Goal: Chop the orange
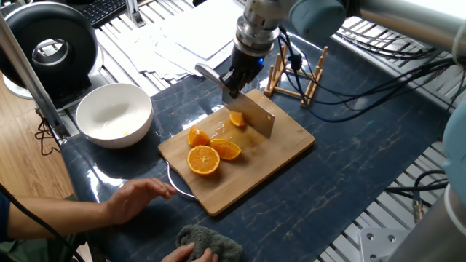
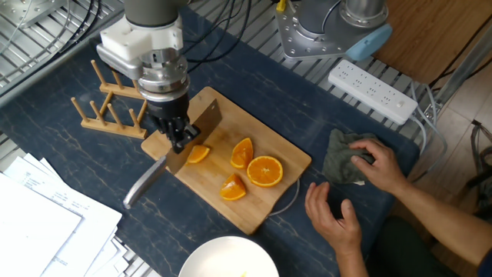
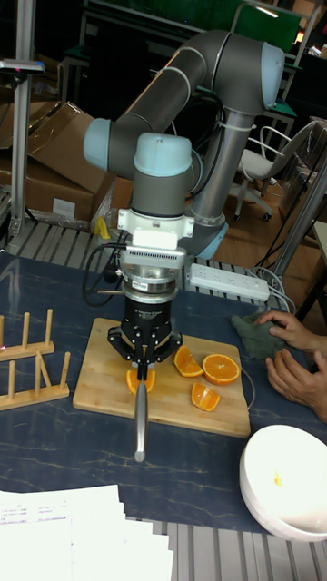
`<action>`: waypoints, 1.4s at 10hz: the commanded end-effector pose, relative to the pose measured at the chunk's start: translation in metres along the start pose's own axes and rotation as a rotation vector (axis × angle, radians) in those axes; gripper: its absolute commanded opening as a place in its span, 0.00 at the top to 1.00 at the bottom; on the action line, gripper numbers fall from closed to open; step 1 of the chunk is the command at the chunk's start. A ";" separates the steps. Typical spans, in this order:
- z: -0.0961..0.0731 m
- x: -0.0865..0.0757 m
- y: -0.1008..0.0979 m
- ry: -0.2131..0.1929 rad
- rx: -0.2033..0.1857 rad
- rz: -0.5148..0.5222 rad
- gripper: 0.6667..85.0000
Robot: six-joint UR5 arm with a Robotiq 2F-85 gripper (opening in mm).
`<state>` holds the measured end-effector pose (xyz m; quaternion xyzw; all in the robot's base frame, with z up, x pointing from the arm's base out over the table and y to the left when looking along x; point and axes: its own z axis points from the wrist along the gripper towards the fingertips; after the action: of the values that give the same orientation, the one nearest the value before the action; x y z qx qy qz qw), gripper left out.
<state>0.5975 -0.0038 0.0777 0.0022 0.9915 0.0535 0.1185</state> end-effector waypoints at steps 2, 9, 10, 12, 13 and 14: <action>-0.002 -0.015 0.003 -0.023 0.002 0.002 1.00; 0.004 0.001 -0.012 -0.002 -0.024 -0.018 1.00; 0.005 0.004 -0.013 0.001 -0.048 -0.020 1.00; 0.008 0.010 -0.013 -0.002 -0.083 -0.022 1.00; 0.010 0.012 -0.012 0.001 -0.088 -0.021 1.00; 0.013 0.012 -0.009 -0.001 -0.097 -0.016 1.00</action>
<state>0.5911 -0.0144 0.0650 -0.0153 0.9895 0.0824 0.1175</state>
